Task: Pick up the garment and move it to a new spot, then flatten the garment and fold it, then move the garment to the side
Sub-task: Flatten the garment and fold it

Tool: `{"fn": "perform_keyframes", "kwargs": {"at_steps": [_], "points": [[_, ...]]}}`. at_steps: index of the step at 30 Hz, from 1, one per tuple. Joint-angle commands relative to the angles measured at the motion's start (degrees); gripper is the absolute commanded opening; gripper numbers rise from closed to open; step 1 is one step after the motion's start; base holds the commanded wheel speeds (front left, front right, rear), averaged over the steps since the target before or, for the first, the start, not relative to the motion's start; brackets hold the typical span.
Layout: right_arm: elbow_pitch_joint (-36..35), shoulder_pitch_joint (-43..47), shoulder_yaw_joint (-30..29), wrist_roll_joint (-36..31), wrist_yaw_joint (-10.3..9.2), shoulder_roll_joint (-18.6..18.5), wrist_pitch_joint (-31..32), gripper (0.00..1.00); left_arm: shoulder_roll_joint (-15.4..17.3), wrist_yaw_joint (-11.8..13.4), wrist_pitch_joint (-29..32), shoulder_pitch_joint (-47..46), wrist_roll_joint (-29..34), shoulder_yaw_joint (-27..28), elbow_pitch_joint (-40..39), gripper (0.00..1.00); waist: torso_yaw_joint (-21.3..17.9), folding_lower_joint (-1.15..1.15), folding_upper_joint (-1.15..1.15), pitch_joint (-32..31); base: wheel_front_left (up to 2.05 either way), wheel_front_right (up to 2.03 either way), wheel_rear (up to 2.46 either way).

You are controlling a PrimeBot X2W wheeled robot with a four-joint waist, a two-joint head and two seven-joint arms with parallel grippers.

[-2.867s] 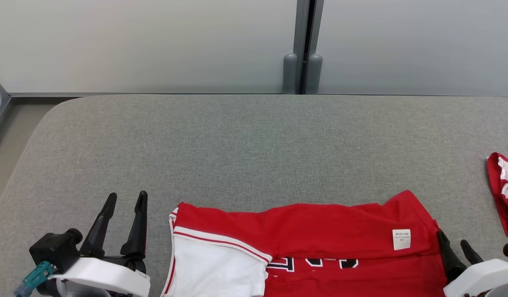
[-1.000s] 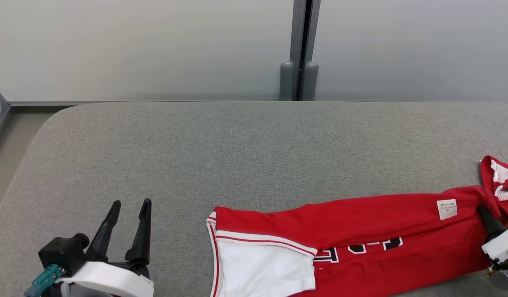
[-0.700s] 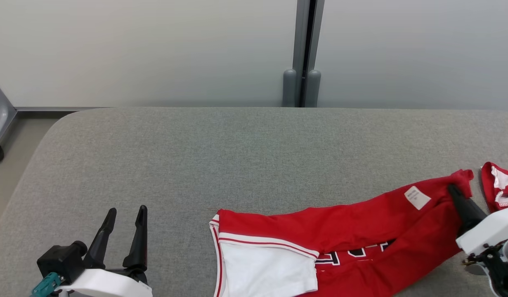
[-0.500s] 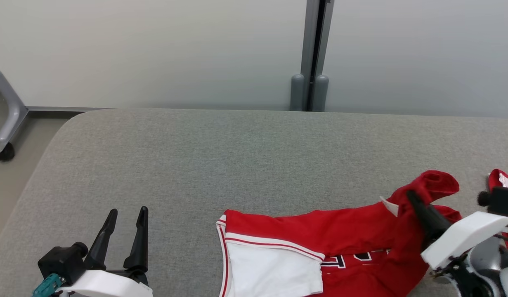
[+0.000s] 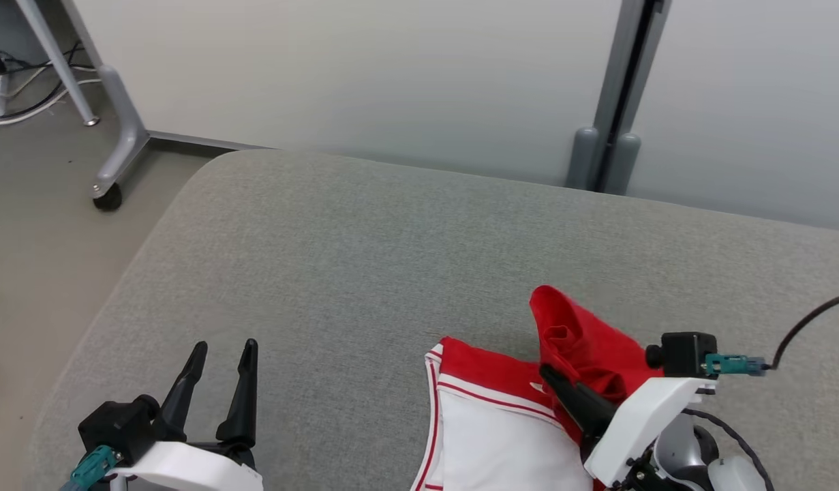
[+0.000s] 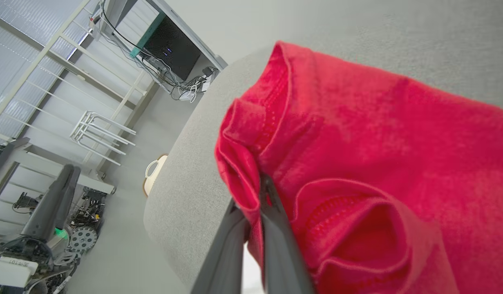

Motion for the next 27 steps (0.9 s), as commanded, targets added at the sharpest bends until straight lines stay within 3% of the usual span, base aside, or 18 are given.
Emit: {"fn": "perform_keyframes", "kwargs": {"at_steps": [1,8,14,15,16,17,24,27], "points": [[1.18,-0.91,0.85,0.47,0.02,0.18,-0.14,0.00,0.02,-0.27,0.14,-0.99,0.37,-0.18,0.28,1.00,2.65,0.00,0.00,0.45,0.00,0.00,0.00],[7.50,-3.06,4.94,2.55,0.02,0.63,-1.71,0.00,-0.17,-0.62,0.12,-1.80,0.45,-0.52,0.87,1.00,6.05,0.00,0.00,1.46,0.00,0.00,0.00],[13.32,-5.72,8.12,4.32,0.02,0.74,-3.53,0.00,-0.45,-0.67,0.05,-2.37,0.39,-0.53,1.61,1.00,6.71,0.00,0.00,2.43,0.00,0.00,0.00],[14.03,-6.10,8.88,4.60,0.02,0.76,-3.64,0.33,-0.47,-0.69,0.03,-2.46,0.37,-0.52,1.74,1.00,6.64,0.00,0.00,2.54,0.00,0.00,0.00],[14.76,-6.56,9.66,5.05,0.02,0.77,-3.97,0.74,-0.55,-0.76,0.00,-2.55,0.33,-0.54,1.87,1.00,6.52,0.00,0.00,2.64,0.00,0.00,0.00],[15.48,-6.87,10.41,5.51,0.02,0.76,-4.14,1.00,-0.68,-0.83,-0.02,-2.66,0.28,-0.60,2.01,1.00,6.36,0.00,0.00,2.72,0.00,0.00,0.00],[15.44,-8.51,13.81,9.88,0.02,0.73,-6.10,1.00,-0.75,-0.80,-0.15,-2.63,-0.09,-0.12,2.78,1.00,4.00,0.00,0.00,2.42,0.00,0.00,0.00],[12.22,-8.99,14.42,13.16,0.02,0.42,-6.08,1.00,-0.68,-0.80,-0.14,-2.30,-0.13,0.24,2.85,1.00,2.34,0.00,0.00,2.08,0.00,0.00,0.00]]}}
